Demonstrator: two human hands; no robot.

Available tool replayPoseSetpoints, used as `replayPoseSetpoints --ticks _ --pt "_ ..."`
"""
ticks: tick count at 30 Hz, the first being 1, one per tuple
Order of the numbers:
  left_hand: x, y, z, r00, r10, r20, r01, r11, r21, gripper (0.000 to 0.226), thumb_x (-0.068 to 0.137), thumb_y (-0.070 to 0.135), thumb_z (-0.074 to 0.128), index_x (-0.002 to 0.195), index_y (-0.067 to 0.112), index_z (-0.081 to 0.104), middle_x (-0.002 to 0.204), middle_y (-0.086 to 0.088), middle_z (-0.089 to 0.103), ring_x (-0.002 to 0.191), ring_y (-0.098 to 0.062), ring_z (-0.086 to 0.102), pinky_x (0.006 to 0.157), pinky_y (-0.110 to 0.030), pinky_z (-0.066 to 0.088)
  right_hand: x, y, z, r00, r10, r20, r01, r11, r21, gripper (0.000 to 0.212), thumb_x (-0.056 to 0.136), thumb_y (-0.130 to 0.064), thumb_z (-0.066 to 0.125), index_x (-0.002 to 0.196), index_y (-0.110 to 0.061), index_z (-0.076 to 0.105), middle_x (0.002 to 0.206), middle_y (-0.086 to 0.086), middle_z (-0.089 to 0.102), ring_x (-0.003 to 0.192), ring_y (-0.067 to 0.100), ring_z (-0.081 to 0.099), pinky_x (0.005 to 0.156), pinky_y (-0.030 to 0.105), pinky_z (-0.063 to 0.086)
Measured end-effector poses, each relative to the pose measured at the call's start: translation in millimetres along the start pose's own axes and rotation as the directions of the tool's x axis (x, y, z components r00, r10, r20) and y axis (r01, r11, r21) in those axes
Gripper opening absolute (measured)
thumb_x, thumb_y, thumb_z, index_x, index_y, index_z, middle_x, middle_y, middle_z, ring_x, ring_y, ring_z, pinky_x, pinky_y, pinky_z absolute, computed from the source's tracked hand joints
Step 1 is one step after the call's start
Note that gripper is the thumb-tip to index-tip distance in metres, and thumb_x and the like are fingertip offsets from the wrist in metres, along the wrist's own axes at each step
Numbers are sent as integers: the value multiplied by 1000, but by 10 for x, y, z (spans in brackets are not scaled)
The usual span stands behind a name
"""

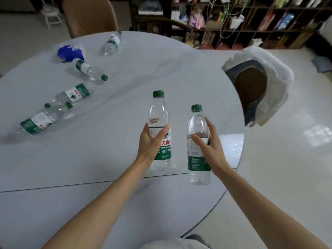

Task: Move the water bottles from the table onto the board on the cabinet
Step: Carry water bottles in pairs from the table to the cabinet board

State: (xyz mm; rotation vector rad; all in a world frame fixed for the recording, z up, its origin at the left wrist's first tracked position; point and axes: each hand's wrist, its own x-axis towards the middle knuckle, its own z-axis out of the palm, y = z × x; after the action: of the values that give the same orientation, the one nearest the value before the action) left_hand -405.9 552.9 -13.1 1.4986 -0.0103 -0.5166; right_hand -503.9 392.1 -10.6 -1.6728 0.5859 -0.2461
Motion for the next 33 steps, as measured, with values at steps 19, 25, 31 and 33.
replayPoseSetpoints --ticks 19,25,31,33 --pt "-1711 -455 4455 716 -77 694 -9 993 119 38 87 27 65 122 16 55 106 -12 72 93 -30 72 77 -42 59 -1787 680 -4230 761 3 -648 55 996 69 67 79 -43 61 137 -50 29 118 -5 57 103 22 63 82 39 57" --pt "-1320 -586 5426 635 -67 769 -73 986 147 29 87 27 65 115 20 58 102 -6 72 86 -19 72 68 -29 58 -1357 936 -5076 684 24 -730 70 993 98 60 91 -30 62 140 -45 30 119 1 58 100 26 65 81 45 59" --pt "-487 -323 6442 574 -73 816 -128 976 177 22 88 27 64 109 23 60 96 -2 73 81 -15 73 63 -24 56 -403 826 -5891 653 18 -757 88 991 99 62 90 -30 63 140 -44 31 129 2 53 104 22 64 82 41 59" --pt "-209 -171 6773 562 -68 824 -138 975 175 28 86 30 64 112 21 59 99 -6 73 84 -20 72 65 -27 57 -75 735 -6156 639 6 -770 107 989 97 63 89 -32 64 141 -44 31 130 2 53 103 23 65 81 40 59"
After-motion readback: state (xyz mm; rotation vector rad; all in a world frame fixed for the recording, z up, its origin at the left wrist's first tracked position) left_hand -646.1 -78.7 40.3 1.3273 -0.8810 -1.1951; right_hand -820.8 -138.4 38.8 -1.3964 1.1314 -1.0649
